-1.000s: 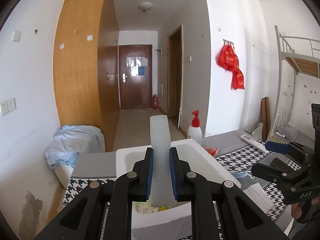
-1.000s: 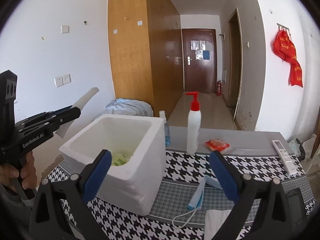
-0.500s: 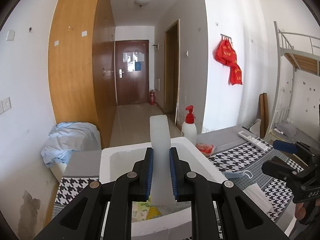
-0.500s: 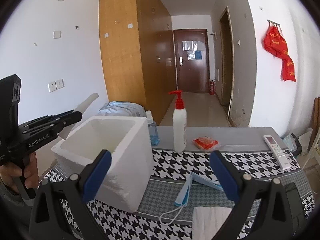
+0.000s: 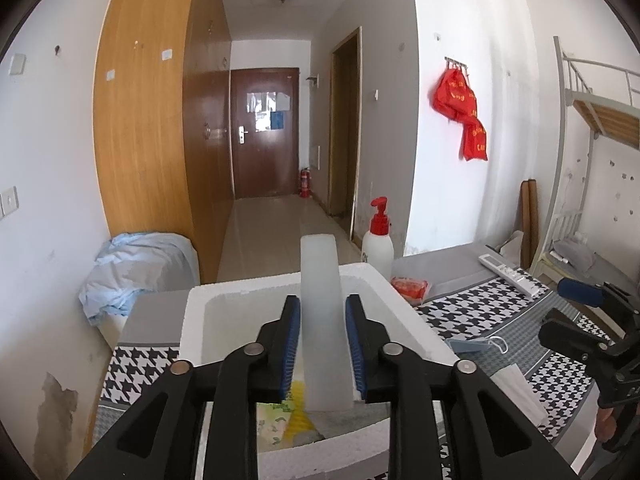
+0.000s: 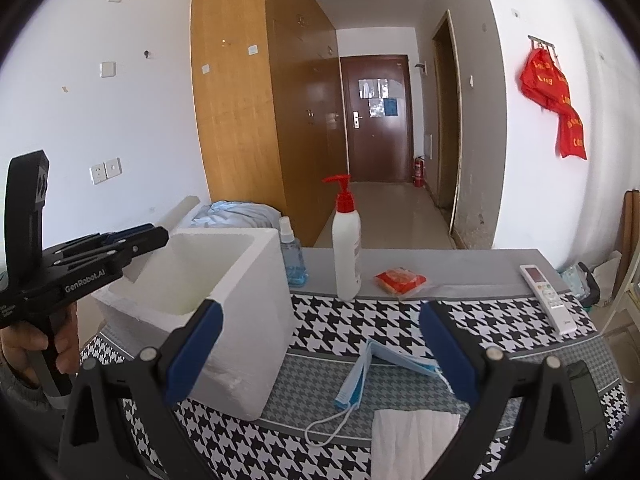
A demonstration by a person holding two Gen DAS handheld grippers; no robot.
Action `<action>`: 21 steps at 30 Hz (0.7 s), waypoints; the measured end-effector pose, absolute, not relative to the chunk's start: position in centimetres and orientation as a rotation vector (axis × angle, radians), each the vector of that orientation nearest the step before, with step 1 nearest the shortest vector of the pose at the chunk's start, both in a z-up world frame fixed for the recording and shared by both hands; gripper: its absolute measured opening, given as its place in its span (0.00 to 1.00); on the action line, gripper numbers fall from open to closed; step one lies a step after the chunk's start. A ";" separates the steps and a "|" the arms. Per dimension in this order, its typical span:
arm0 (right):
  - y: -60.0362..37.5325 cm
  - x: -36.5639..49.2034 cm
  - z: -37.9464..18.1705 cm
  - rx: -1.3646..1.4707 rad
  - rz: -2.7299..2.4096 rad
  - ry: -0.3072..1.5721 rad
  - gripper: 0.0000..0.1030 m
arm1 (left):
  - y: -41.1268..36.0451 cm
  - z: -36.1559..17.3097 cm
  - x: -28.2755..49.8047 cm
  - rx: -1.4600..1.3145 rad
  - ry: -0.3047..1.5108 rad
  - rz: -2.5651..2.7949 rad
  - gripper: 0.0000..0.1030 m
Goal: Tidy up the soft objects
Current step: 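Lower the white cloth into the foam box and open the left gripper, then move both tools away from the foam box toward the masks on the table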
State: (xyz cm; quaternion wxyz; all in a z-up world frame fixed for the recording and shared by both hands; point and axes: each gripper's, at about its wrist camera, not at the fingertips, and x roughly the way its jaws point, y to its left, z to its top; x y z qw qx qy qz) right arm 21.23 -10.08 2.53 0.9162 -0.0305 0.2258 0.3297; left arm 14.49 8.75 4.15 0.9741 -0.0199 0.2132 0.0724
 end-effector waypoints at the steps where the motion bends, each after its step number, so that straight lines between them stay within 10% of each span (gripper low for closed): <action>1: -10.1 21.2 2.5 -0.062 0.679 0.465 0.97 | 8.7 4.2 14.5 -0.039 0.429 0.147 0.37; 4: -10.3 21.2 2.5 -0.061 0.679 0.462 0.97 | 8.6 4.4 14.2 -0.048 0.411 0.160 0.71; 10: -10.9 21.1 2.7 -0.057 0.676 0.456 0.97 | 8.1 4.8 13.5 -0.040 0.375 0.192 0.94; 21: -12.3 19.7 3.6 -0.056 0.677 0.425 0.97 | 6.8 5.8 11.7 -0.035 0.329 0.204 0.99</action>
